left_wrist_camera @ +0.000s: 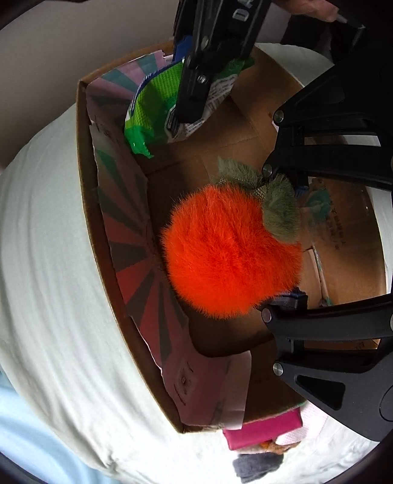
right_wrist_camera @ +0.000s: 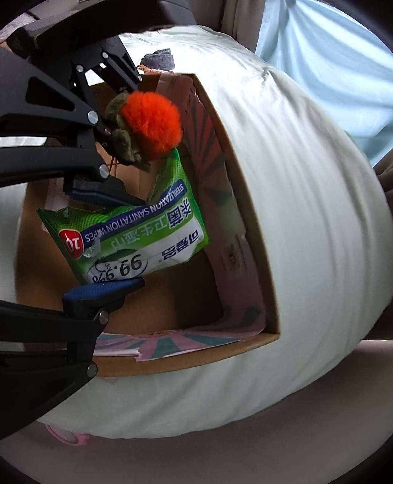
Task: Organize soft objects
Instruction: 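Carry the orange pompom and green wipes pack into the box and release both, then lift both tools out of the box and move back toward the remaining items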
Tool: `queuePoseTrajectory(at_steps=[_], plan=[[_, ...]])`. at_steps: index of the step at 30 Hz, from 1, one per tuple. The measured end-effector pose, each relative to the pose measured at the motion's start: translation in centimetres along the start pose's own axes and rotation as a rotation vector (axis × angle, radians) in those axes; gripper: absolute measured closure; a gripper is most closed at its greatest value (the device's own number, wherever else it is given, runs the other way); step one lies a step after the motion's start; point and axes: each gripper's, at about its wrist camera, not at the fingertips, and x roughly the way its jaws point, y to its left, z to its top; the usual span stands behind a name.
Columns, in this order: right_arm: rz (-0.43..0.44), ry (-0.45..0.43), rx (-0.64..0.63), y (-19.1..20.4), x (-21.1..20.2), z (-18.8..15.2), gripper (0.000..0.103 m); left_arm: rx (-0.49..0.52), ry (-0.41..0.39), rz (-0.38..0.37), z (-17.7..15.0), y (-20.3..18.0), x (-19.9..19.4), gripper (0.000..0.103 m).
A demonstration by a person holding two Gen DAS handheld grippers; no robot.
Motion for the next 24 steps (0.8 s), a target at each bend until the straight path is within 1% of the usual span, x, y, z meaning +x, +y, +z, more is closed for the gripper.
queuePoseTrajectory(at_steps=[2, 3, 4, 5, 6, 7, 8, 9, 11, 13, 14, 17, 19, 22, 24], plan=[[-0.001, 0.003, 0.004, -0.4, 0.5, 0.5, 0.063, 0.002, 0.013, -0.009, 0.1, -0.1, 0.0, 0.054], [0.008, 0.005, 0.014, -0.7, 0.9, 0.7, 0.062, 0.003, 0.012, -0.003, 0.2, -0.4, -0.2, 0.034], [0.015, 0.009, 0.023, -0.8, 1.1, 0.9, 0.061, 0.002, 0.005, 0.008, 0.2, -0.4, -0.4, 0.002], [0.019, 0.009, 0.033, -0.8, 1.2, 1.0, 0.056, 0.0, 0.002, 0.014, 0.1, -0.4, -0.6, 0.001], [0.029, 0.0, 0.039, -0.9, 1.3, 1.1, 0.049, -0.006, -0.013, 0.014, -0.2, 0.1, -0.8, 0.0], [0.05, -0.006, 0.039, -0.7, 1.2, 1.0, 0.043, -0.011, -0.008, 0.009, -0.3, 0.1, -1.1, 0.0], [0.086, -0.015, 0.03, -0.4, 1.1, 1.0, 0.029, -0.014, -0.004, 0.006, -0.4, 0.2, -1.2, 0.0], [0.101, -0.017, 0.015, 0.1, 1.1, 1.0, 0.016, -0.017, -0.002, 0.006, -0.6, 0.2, -1.4, 0.0], [0.092, -0.02, -0.021, 0.8, 1.0, 0.9, 0.004, -0.011, 0.003, 0.023, -0.9, 0.0, -1.7, 0.0], [0.06, -0.033, -0.044, 1.3, 0.8, 0.8, 0.002, -0.005, 0.003, 0.032, -0.8, -0.2, -1.9, 0.0], [0.06, -0.037, -0.043, 1.2, 0.7, 0.7, 0.002, -0.004, 0.0, 0.033, -1.5, -0.1, -2.5, 0.0], [0.07, -0.052, -0.007, 0.6, 0.2, 0.5, 0.002, 0.0, -0.011, 0.042, -2.0, -0.8, -3.4, 0.0], [0.056, -0.07, 0.007, -0.4, -0.6, -0.3, 0.002, 0.002, -0.024, 0.047, -2.3, -1.1, -4.4, 0.0], [0.045, -0.082, -0.006, -0.1, -1.7, -0.4, 0.002, 0.001, -0.041, 0.044, -2.8, -1.5, -5.4, 0.0], [0.035, -0.1, -0.02, 0.4, -2.8, -0.6, 0.002, 0.0, -0.062, 0.04, -3.2, -1.7, -6.9, 0.0]])
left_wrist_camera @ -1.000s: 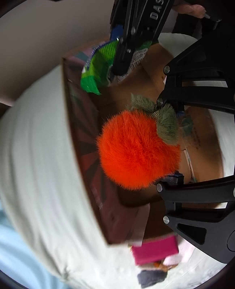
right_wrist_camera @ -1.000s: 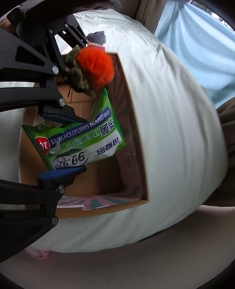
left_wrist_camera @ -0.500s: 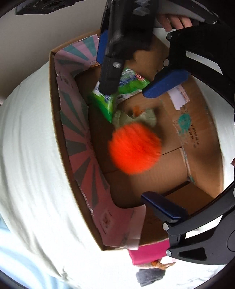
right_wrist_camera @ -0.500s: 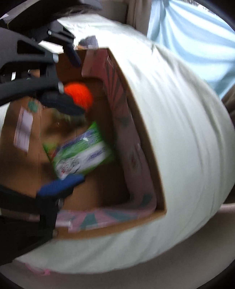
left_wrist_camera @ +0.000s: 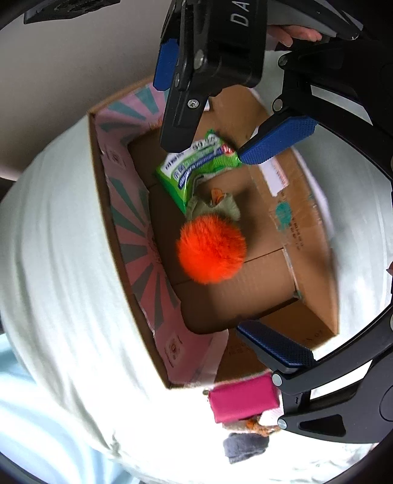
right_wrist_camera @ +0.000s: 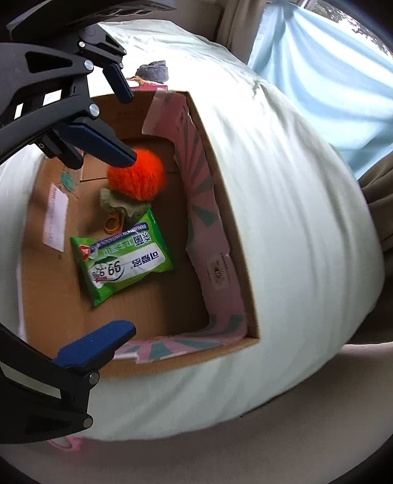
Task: Organize soft objects
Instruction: 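Lift both tools out of the box and move back toward the remaining items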
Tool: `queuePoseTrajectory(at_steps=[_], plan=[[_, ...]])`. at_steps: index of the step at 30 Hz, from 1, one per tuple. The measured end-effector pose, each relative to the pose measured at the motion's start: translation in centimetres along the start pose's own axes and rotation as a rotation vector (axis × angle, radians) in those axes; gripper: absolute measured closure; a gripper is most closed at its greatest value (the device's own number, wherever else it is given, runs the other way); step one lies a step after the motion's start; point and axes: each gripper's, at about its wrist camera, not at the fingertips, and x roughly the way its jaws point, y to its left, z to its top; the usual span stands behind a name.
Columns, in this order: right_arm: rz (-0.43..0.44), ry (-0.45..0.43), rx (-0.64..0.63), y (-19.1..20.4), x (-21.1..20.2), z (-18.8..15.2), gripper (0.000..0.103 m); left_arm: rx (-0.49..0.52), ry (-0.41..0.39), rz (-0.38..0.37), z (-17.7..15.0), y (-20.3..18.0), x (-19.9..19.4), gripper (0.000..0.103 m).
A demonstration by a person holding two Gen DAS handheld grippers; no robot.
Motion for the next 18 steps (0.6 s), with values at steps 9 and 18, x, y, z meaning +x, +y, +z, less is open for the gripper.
queuePoseTrajectory(at_steps=[9, 18], plan=[[-0.05, -0.144, -0.095, 5.0, -8.9, -1.5, 0.002, -0.034, -0.144, -0.015, -2.5, 2.0, -9.6, 0.0], [-0.073, -0.32, -0.172, 11.2, -19.2, -5.4, 0.002, -0.125, -0.339, 0.003, -9.0, 7.6, -22.0, 0.0]])
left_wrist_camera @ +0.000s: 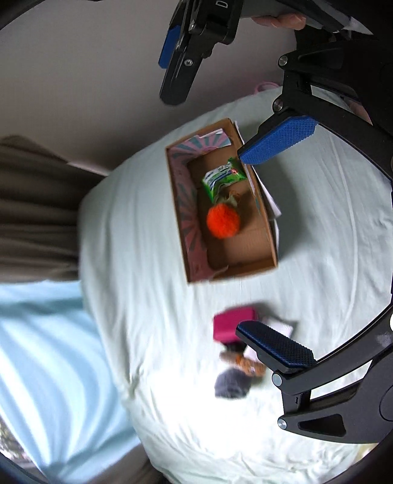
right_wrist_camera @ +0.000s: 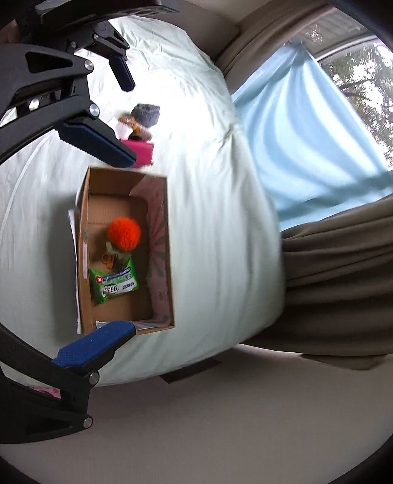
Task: Organize soft objects
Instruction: 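Lift both tools out of the box and move back toward the remaining items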
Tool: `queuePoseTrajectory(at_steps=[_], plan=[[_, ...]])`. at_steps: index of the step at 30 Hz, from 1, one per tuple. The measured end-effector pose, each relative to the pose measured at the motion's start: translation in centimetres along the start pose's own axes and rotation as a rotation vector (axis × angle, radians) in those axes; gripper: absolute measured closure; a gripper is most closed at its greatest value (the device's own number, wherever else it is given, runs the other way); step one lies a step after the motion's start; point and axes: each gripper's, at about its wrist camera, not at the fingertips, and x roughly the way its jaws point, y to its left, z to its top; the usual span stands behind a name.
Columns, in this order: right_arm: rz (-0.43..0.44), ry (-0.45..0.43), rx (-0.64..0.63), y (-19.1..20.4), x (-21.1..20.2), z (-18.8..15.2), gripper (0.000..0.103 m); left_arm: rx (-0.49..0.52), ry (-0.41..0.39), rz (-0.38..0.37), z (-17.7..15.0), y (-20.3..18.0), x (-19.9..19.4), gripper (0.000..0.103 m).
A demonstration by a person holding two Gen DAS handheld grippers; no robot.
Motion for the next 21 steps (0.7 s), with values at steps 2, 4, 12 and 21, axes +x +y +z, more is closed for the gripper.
queuePoseTrajectory(at_steps=[2, 4, 12, 21], plan=[[-0.023, -0.035, -0.037, 2.1, -2.3, -0.3, 0.002, -0.016, -0.03, 0.012, -0.6, 1.5, -2.3, 0.0], [-0.051, -0.07, -0.065, 4.0, -4.0, -0.7, 0.002, -0.034, -0.066, 0.028, -1.5, 3.6, -4.9, 0.0], [-0.019, -0.178, -0.153, 12.2, -8.3, -3.1, 0.002, -0.104, -0.156, 0.068, -5.1, 11.5, -11.7, 0.0], [0.07, -0.168, -0.182, 19.9, -7.7, -5.9, 0.002, -0.188, -0.181, 0.105, -8.1, 20.7, -14.5, 0.0]])
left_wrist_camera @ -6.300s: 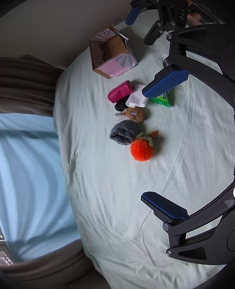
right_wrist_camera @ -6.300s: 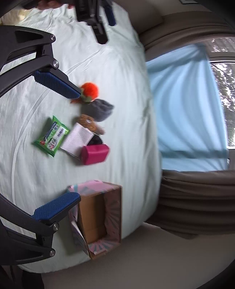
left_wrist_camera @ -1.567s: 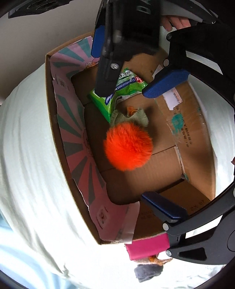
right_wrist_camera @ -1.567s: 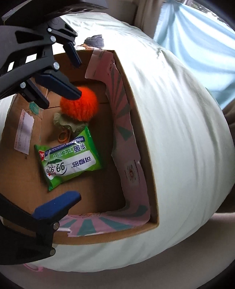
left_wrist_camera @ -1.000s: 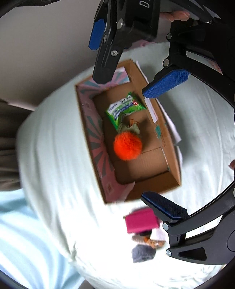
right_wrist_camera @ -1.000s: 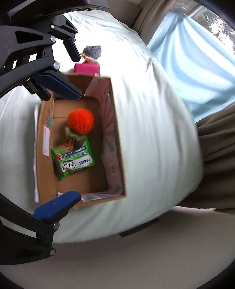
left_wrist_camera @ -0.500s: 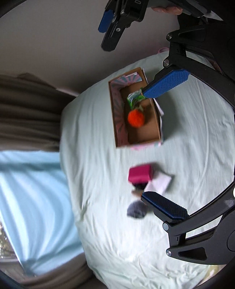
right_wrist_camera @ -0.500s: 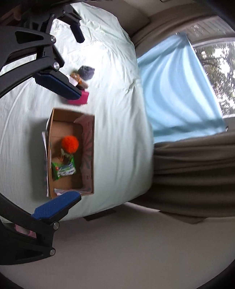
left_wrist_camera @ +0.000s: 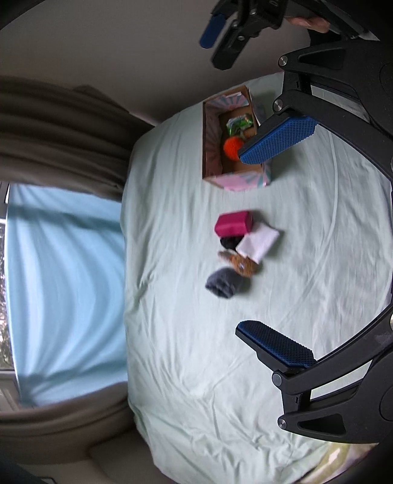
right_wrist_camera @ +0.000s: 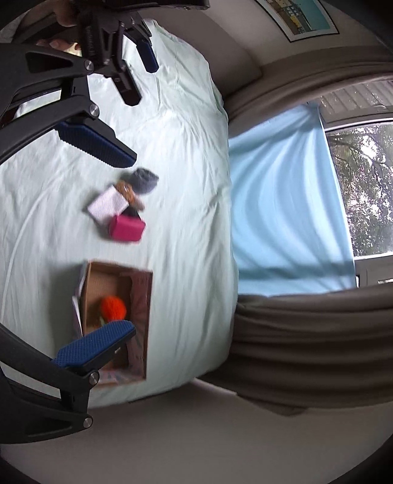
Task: Organize soft objects
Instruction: 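Lift both tools out of the box and move back toward the remaining items, then grasp the grey fuzzy sock with the left tool while the right tool grasps the white mesh cloth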
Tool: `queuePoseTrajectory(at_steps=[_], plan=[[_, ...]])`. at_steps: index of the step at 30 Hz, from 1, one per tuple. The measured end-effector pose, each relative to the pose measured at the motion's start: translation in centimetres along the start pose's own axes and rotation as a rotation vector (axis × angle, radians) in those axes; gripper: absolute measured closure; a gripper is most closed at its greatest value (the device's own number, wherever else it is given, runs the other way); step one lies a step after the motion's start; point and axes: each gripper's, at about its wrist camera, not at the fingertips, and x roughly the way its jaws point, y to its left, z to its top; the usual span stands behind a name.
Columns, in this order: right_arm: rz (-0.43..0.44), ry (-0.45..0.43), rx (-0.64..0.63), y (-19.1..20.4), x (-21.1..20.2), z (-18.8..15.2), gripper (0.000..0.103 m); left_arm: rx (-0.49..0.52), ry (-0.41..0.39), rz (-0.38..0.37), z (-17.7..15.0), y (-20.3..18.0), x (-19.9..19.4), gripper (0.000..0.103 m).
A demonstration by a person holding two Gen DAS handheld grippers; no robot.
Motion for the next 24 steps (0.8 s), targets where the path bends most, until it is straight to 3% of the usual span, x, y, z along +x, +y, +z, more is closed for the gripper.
queuePoseTrajectory(at_steps=[7, 12, 24], plan=[[0.031, 0.039, 0.055, 4.3, 3.3, -0.8, 0.002, -0.013, 0.035, -0.001, 1.0, 5.8, 2.4, 0.0], [-0.022, 0.093, 0.156, 5.9, 7.2, -1.5, 0.002, 0.0, 0.082, -0.006, 2.1, 8.7, 6.6, 0.0], [-0.082, 0.265, 0.366, 6.8, 21.3, -6.0, 0.002, 0.078, 0.217, -0.031, 1.1, 12.6, 23.2, 0.0]])
